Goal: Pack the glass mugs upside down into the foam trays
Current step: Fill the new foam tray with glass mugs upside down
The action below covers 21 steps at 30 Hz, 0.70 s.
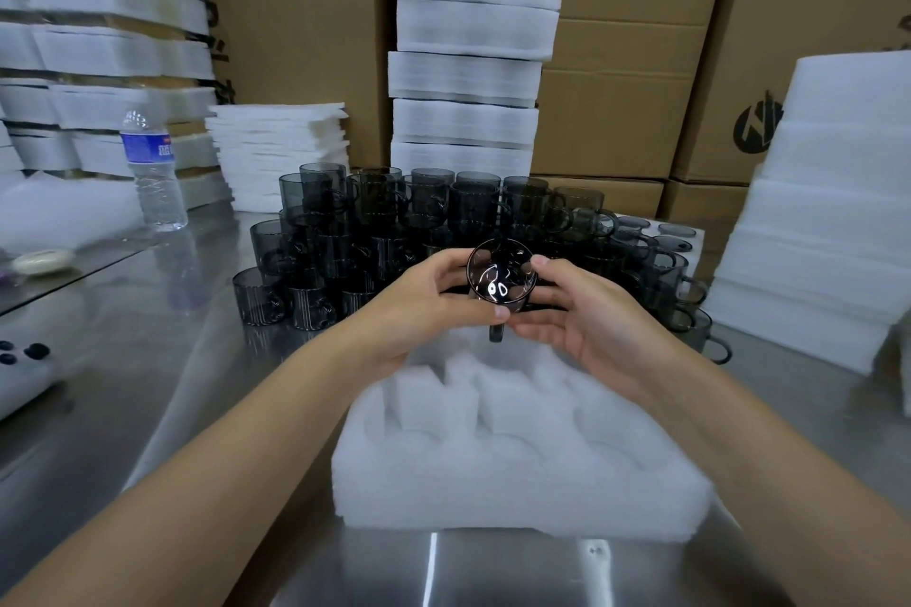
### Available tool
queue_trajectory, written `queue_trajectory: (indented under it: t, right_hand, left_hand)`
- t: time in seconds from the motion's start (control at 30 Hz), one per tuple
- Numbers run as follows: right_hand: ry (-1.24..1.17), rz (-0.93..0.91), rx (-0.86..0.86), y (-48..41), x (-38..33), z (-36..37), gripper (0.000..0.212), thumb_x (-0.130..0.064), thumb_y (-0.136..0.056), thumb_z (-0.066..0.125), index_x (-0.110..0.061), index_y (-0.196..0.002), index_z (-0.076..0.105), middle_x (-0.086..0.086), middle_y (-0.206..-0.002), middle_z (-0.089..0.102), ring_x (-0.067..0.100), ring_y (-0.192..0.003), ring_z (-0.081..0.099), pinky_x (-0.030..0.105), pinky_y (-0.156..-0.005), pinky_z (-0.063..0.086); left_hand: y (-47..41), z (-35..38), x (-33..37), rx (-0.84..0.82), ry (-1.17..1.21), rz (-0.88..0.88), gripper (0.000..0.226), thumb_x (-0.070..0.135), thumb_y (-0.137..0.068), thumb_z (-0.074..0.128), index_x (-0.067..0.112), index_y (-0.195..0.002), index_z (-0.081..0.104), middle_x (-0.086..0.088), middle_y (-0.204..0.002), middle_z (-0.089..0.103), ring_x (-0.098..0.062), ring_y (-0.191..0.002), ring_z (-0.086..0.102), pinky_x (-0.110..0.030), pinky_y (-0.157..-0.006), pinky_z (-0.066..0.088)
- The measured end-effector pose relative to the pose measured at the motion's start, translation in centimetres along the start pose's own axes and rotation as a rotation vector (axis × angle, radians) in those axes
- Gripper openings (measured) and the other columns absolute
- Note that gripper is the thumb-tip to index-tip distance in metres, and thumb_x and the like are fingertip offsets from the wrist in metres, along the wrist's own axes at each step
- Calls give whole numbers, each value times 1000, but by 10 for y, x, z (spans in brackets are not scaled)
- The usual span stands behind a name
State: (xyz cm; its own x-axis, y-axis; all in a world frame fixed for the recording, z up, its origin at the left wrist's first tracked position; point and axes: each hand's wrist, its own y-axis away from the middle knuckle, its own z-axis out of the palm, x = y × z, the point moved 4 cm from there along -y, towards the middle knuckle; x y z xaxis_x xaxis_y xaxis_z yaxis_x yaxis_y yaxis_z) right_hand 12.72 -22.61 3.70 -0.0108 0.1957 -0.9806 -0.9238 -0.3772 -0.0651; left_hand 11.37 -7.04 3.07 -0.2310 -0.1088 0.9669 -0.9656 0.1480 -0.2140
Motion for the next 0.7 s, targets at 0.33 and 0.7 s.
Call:
queue_trajectory:
  t: [0.33, 0.7]
  right_hand:
    - [28, 5, 14, -1, 0, -1, 27, -29, -93, 57, -7, -110, 61, 12, -89, 70, 15, -60, 65, 23, -61, 57]
    - [62, -2, 32, 0, 0, 0, 42, -34, -91, 58, -3, -120, 57, 13, -91, 65, 14, -59, 61, 23, -59, 53]
  left_hand:
    - [-1, 2, 0, -7, 14, -7, 52, 3, -76, 75, 20, -121, 55, 0, -118, 65, -9, -104, 66, -21, -89, 51]
    - [1, 3, 2, -11, 18, -9, 55, 4, -75, 75, 17, -124, 54, -1, -116, 67, -7, -106, 64, -18, -88, 51]
